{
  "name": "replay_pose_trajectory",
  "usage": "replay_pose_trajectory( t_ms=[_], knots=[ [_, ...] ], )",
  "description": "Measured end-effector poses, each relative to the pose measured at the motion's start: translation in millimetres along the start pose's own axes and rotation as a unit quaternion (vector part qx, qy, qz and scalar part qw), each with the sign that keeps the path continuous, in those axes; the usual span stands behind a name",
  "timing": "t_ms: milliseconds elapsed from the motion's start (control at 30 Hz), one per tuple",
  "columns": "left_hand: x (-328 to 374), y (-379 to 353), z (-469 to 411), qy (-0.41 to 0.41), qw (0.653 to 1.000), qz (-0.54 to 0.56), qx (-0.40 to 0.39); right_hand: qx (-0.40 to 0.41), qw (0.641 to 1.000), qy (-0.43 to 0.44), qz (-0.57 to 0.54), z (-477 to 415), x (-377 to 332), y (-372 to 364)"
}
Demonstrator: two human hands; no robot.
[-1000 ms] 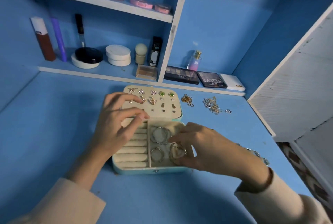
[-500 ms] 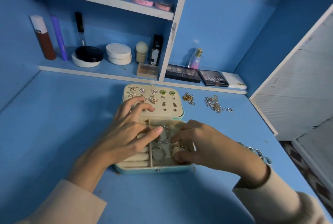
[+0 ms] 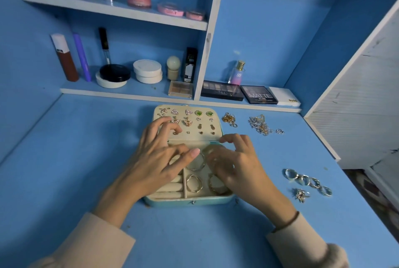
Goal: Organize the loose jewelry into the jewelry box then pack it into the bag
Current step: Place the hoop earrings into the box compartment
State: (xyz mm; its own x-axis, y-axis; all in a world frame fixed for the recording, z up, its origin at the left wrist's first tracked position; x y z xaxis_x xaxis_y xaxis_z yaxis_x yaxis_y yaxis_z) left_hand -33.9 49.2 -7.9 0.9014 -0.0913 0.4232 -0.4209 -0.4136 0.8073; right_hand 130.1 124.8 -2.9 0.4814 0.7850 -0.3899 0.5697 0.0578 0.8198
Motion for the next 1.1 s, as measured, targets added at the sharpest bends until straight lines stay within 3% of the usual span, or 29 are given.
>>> replay_pose_trajectory(
  t_ms=[133, 267, 367, 467, 600, 767, 967, 1100],
  knots=[
    [-3.8, 12.4, 1.6, 0.005, 0.991, 0.074, 0.113, -0.017, 1.0, 0.003, 0.016, 1.2, -2.3, -8.8],
    [-21.2, 18.6, 6.9, 0.09, 0.952, 0.186, 0.225, -0.011, 1.0, -0.001, 0.001, 0.5, -3.0, -10.4],
    [-33.3, 14.7, 7.1, 0.162, 0.93, 0.234, 0.234, 0.026, 0.999, -0.027, -0.015, 1.1, -1.5, -9.3],
    [-32.4, 14.2, 6.2, 0.167, 0.929, 0.235, 0.232, 0.056, 0.998, -0.027, 0.02, 2.1, -0.6, -10.4],
    [-34.0, 13.5, 6.4, 0.171, 0.926, 0.244, 0.232, 0.041, 0.999, -0.018, 0.025, 2.0, 0.4, -12.6],
    [-32.6, 14.8, 4.9, 0.174, 0.924, 0.247, 0.236, 0.01, 0.999, -0.029, -0.045, 3.9, 7.4, -2.5],
    [-36.0, 12.7, 5.3, 0.195, 0.921, 0.251, 0.227, -0.038, 0.999, -0.003, -0.001, 7.2, 14.5, 1.0],
    [-40.3, 9.6, 5.5, 0.216, 0.913, 0.261, 0.226, -0.03, 0.993, -0.05, -0.107, 5.0, 16.6, 4.7]
  ],
)
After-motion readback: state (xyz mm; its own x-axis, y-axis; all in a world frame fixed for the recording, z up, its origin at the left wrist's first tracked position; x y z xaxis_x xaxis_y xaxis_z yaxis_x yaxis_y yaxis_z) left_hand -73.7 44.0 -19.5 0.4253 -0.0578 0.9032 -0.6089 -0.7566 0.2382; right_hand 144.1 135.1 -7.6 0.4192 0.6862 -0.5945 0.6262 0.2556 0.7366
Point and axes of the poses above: each hand's wrist, its own z-axis away from the middle knuckle, its own y-axis out of the back of the hand, x = y × z, the point moved 4 cm from there along -z, towards the middle knuckle, and after that the axes turned 1 degree about y, right-handed, at the moved point
